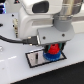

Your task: Insert the blue gear onto the right peg, followed by the red gear

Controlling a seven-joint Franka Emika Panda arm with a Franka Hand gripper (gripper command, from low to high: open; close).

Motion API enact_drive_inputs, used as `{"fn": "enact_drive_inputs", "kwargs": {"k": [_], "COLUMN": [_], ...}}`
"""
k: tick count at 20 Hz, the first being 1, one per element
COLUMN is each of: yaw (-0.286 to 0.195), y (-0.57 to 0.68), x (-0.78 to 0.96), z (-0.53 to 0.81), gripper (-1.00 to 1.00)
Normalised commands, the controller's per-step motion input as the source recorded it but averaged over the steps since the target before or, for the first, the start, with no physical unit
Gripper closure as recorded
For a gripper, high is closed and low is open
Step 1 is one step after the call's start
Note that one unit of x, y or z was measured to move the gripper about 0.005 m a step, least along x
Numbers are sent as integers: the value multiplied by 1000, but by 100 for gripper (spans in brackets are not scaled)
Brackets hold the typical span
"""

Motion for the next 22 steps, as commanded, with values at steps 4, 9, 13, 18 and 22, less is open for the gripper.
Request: {"fn": "enact_drive_inputs", "kwargs": {"k": [4,9,13,18,22], "yaw": [0,0,0,0,0], "y": [74,54,4,15,-9], "x": [126,181,185,135,67], "z": [-4,39,157,284,13], "gripper": [100,100,100,100,-100]}}
